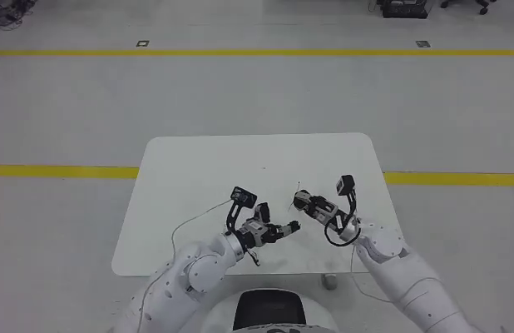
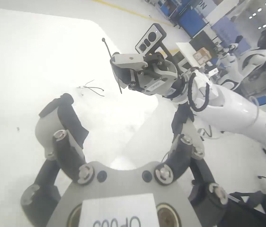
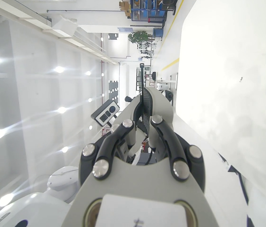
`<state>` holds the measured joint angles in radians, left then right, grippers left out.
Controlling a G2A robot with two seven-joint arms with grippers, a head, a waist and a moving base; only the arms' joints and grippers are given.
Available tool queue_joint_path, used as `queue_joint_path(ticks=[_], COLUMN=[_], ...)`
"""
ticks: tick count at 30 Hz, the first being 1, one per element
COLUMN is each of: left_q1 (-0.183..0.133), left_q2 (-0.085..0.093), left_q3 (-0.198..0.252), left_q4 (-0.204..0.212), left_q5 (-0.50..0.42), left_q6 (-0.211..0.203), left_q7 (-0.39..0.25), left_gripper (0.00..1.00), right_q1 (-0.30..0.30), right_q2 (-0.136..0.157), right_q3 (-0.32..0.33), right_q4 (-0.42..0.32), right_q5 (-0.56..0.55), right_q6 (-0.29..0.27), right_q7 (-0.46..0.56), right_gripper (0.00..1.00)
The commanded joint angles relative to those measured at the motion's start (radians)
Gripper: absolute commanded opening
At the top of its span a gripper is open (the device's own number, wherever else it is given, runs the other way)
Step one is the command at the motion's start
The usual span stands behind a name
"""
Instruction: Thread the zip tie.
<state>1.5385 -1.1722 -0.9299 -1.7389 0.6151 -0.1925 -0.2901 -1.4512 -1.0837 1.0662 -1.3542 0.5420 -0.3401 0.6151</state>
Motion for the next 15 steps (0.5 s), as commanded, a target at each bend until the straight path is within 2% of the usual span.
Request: queue_joint_path(ticks=[1,10,15], left_q1=[-0.006,-0.014,-0.022], left_q2=[-0.001,-0.002,-0.009], left_q3=[0.003,0.006,0.030], left_q4=[0.013,0.016,0.040], left_q5=[-0.033,-0.037,-0.074], left_q6=[-0.011,-0.017,-0.022], left_q7=[-0.004,0.002,0.043], left_gripper=[1.00,1.00,1.00], right_q1=[0.005,0.011,0.010], right_q2=[-0.005,-0.009,-0.017], right_q3=[-0.007,-0.011,-0.024], right_q4=[0.013,0.021,0.006], right_q5=[0.013,0.007,0.007], right_q6=[0.000,0.002,0.022], right_q7=[0.006,0.002,-0.023], right_gripper=[0.00,0.00,0.00])
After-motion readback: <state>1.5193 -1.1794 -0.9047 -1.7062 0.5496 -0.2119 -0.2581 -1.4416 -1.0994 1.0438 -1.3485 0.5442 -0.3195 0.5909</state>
